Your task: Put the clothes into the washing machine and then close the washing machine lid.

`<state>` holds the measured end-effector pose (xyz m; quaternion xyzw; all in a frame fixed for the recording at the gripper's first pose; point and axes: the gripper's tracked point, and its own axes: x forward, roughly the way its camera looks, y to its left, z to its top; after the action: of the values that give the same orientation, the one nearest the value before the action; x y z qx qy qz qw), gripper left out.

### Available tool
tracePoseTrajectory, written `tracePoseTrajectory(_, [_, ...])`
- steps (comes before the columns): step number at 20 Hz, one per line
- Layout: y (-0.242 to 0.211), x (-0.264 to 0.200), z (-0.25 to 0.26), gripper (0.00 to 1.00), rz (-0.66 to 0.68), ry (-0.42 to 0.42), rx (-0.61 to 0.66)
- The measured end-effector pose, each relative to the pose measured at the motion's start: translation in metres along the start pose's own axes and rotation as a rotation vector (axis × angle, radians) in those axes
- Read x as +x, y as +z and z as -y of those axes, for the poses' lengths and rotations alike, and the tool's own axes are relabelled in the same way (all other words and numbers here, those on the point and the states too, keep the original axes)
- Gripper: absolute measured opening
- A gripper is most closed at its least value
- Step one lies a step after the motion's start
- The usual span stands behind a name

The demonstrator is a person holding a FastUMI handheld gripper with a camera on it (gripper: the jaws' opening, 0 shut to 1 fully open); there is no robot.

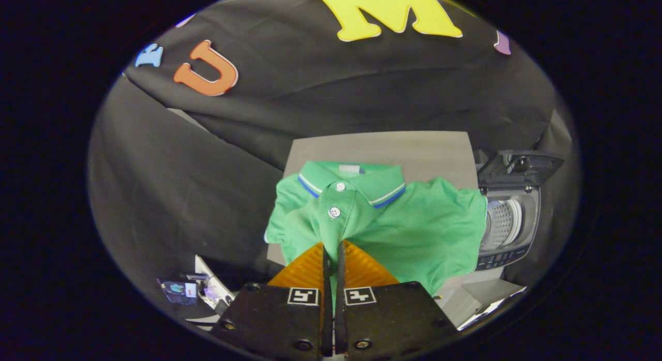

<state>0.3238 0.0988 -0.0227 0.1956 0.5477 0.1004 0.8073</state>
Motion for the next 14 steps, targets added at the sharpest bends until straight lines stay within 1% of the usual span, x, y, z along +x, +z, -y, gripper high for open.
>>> tracePoseTrajectory(5, [0.008,-0.040,-0.021,0.05,0.050,0.089,-0.017])
tracePoseTrajectory(9, [0.015,-0.073,-0.033,0.05,0.099,0.127,-0.054])
tracePoseTrajectory(14, [0.021,-0.123,-0.039,0.05,0.184,0.168,-0.062])
